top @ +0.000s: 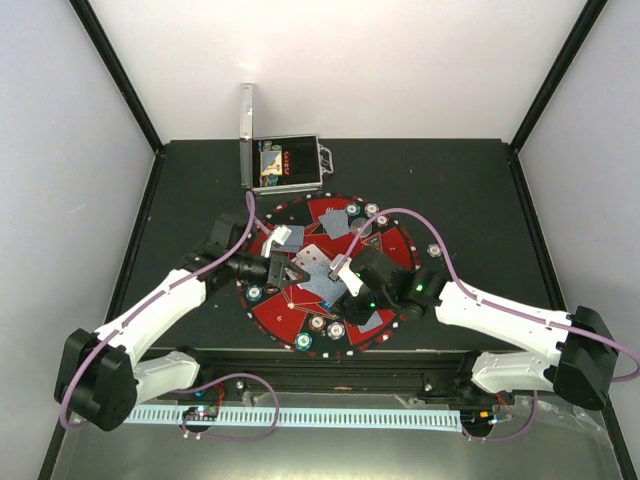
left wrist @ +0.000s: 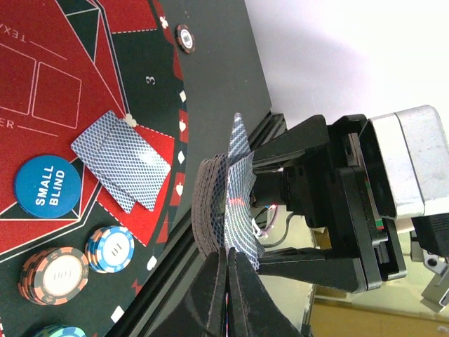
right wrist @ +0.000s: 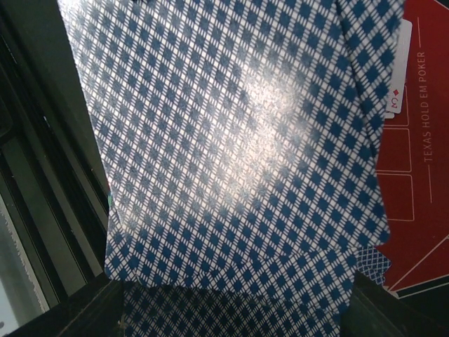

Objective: Distribute texas hold em gaming equipment

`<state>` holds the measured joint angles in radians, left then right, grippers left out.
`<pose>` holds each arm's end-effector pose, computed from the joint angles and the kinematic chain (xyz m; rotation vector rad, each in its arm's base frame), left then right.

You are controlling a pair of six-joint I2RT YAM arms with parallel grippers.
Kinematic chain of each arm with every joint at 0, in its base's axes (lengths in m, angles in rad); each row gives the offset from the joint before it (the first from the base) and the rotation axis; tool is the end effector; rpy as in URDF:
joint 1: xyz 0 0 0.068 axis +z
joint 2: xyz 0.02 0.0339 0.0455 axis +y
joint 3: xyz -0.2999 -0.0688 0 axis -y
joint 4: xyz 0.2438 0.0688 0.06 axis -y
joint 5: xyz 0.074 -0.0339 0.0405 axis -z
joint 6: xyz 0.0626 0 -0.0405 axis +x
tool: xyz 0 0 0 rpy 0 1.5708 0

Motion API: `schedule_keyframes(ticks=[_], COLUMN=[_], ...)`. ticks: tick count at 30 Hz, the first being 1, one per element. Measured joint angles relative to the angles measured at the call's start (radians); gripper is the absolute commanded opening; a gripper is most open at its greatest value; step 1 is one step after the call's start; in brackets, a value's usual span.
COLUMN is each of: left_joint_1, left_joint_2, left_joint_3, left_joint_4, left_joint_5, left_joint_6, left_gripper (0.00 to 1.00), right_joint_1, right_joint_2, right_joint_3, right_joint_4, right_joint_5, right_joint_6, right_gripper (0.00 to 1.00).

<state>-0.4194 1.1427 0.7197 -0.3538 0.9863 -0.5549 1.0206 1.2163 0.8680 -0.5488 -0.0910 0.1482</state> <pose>0.1795 -0.1372 0.2649 0.3780 2.4373 -1.6149 0.1262 0.2166 0.2614 -1.1207 2.3073 0.5929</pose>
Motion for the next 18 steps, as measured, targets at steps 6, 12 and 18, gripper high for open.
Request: schedule_keyframes(ticks=[6, 12, 18], left_joint_1=[-0.002, -0.018, -0.027], left_joint_2=[-0.045, -0.059, -0.064], left_joint_3=[-0.058, -0.07, -0.075], left_joint_4=[0.085, 0.145, 0.173], left_joint_5=[-0.022, -0.045, -0.069], left_joint_6=[-0.094, -0.156, -0.186], left_gripper=[0.01, 0.01, 0.01], right_joint_1=[0.0, 0.0, 0.0], right_joint_2=[0.0, 0.0, 0.0], right_joint_3=[0.0, 0.0, 0.0], right_joint_4=[0.001, 0.003, 0.005], right_joint_5=[0.002, 0.002, 0.002], right_joint_6=[0.01, 0.012, 0.014], right_gripper=[0.62, 0.62, 0.62])
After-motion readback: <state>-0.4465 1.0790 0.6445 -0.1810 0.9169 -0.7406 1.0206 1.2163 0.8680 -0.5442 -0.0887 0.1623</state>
